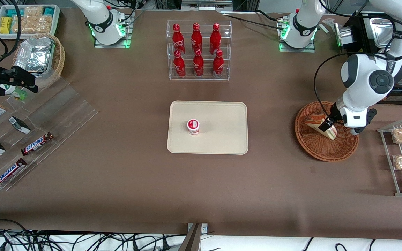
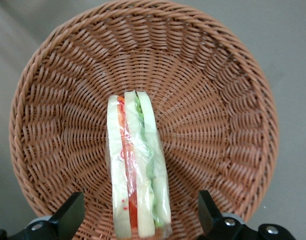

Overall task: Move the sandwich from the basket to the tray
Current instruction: 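Lower the left gripper around the sandwich and close it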

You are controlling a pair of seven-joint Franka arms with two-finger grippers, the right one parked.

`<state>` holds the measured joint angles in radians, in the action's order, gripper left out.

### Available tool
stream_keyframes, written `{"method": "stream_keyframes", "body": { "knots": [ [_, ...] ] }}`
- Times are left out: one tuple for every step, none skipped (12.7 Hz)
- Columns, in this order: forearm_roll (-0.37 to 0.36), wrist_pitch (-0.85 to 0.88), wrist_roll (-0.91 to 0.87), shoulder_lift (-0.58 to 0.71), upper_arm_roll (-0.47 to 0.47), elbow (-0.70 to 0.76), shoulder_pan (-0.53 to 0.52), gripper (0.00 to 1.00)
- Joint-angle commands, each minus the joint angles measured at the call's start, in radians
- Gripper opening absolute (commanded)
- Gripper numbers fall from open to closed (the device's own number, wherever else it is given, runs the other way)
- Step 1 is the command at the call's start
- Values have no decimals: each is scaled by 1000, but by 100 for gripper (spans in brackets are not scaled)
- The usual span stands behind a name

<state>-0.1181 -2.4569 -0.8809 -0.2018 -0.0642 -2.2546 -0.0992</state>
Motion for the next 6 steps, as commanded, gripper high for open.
{"method": "stream_keyframes", "body": {
  "knots": [
    [-83, -95, -79, -34, -2, -42, -5, 100],
    [-87, -115, -96, -48, 0, -46, -5, 100],
    [-89, -126, -105, -62, 0, -46, -5, 100],
    [-91, -138, -105, -71, 0, -48, -5, 100],
    [-91, -149, -105, -76, 1, -52, -5, 100],
    [-91, -154, -105, -79, 3, -56, -10, 100]
  ]
}}
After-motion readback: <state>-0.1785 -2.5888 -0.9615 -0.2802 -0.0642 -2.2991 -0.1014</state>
